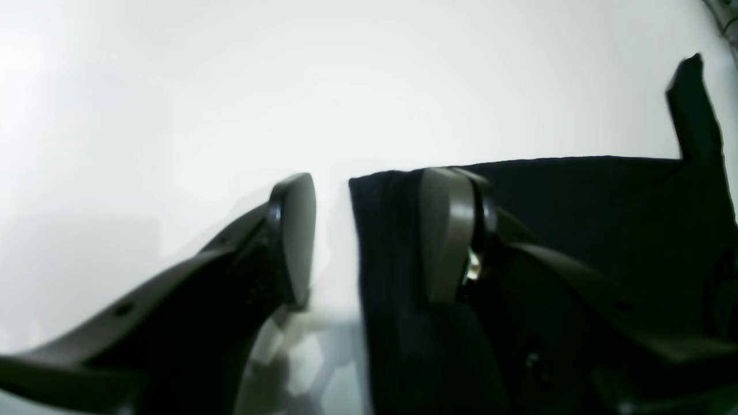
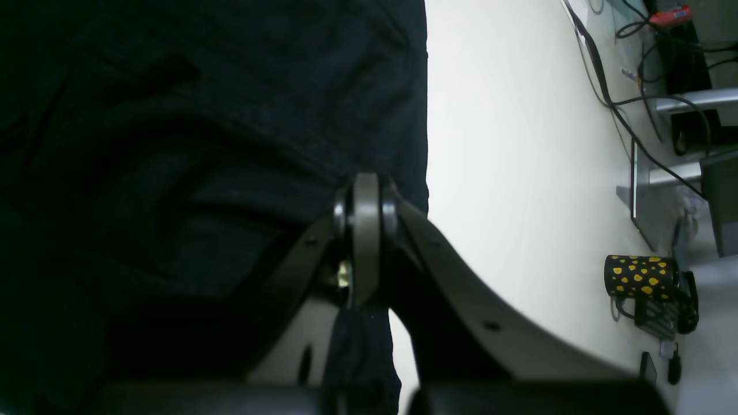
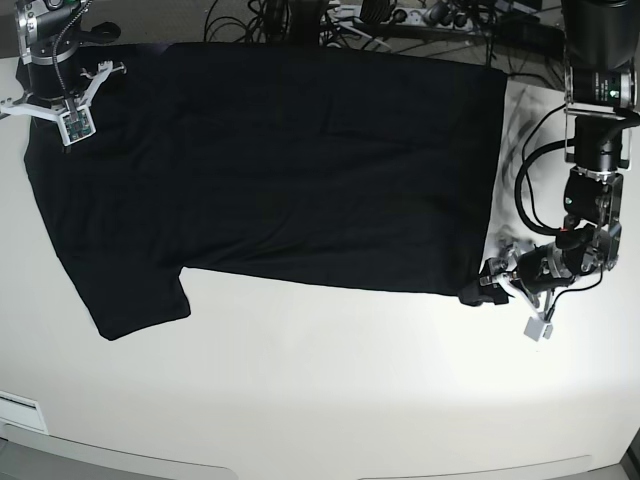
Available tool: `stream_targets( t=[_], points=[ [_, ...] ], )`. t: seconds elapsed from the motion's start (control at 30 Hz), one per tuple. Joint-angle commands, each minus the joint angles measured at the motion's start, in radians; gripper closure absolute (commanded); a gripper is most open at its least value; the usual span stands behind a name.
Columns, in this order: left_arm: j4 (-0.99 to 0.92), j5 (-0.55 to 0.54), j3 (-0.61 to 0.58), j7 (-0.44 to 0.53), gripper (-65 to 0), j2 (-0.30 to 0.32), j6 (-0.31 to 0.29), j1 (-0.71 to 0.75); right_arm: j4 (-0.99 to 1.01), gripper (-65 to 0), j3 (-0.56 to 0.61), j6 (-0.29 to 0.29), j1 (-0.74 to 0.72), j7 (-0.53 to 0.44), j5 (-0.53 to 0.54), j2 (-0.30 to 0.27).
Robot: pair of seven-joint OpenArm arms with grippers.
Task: Fold the T-shirt properly
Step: 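Move the left gripper to the hem corner and the right gripper to the sleeve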
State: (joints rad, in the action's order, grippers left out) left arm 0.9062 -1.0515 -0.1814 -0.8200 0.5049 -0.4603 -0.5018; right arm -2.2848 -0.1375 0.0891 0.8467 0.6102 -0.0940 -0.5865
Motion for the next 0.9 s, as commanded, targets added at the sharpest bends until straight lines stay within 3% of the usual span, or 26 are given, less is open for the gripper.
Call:
stream_targets(
  t=[0.0, 0.13, 0.27, 0.33, 0.4, 0.5, 0.57, 0.7, 0.87],
  points=[
    [0.005, 0.007, -0.011, -0.031, -31.4, -0.002, 0.005, -0.014, -0.017, 0.0, -0.007, 0.012, 0.003, -0.015, -0.012, -0.012],
    [0.005, 0.002, -0.023, -0.102, -31.4, -0.045, 0.003, -0.014, -0.017, 0.0, -0.007, 0.027, 0.003, -0.015, -0.012, -0.012],
    [0.005, 0.003, -0.023, -0.114, -29.3, -0.069, 0.004, -0.014, -0.017, 0.0, -0.007, 0.027, 0.002, -0.016, -0.012, -0.012],
    [0.005, 0.003, -0.022, -0.108, -18.9, -0.069, 0.011, -0.014, -0.017, 0.0, -0.007, 0.027, -0.008, -0.018, -0.012, -0.012],
    [0.005, 0.020, -0.022, -0.105, -0.2, -0.069, 0.039, -0.014, -0.017, -1.1, -0.007, 0.032, -0.037, -0.032, -0.012, -0.012],
    [0.005, 0.066, -0.022, -0.094, 0.0, -0.070, 0.042, -0.014, -0.017, -23.8, -0.007, 0.061, -0.114, -0.073, -0.012, -0.012],
    [0.005, 0.079, -0.022, -0.094, 0.0, -0.069, 0.042, -0.014, -0.007, -33.1, -0.007, 0.069, -0.176, -0.085, -0.010, -0.012],
    [0.005, 0.084, -0.022, -0.094, 0.0, -0.070, 0.041, -0.014, 0.100, -33.6, -0.007, 0.057, -0.364, -0.084, 0.085, -0.012],
    [0.005, 0.098, -0.022, -0.094, 0.0, -0.070, 0.026, -0.014, 0.427, -33.6, -0.007, -0.084, -0.661, -0.087, 0.338, -0.012]
  ],
)
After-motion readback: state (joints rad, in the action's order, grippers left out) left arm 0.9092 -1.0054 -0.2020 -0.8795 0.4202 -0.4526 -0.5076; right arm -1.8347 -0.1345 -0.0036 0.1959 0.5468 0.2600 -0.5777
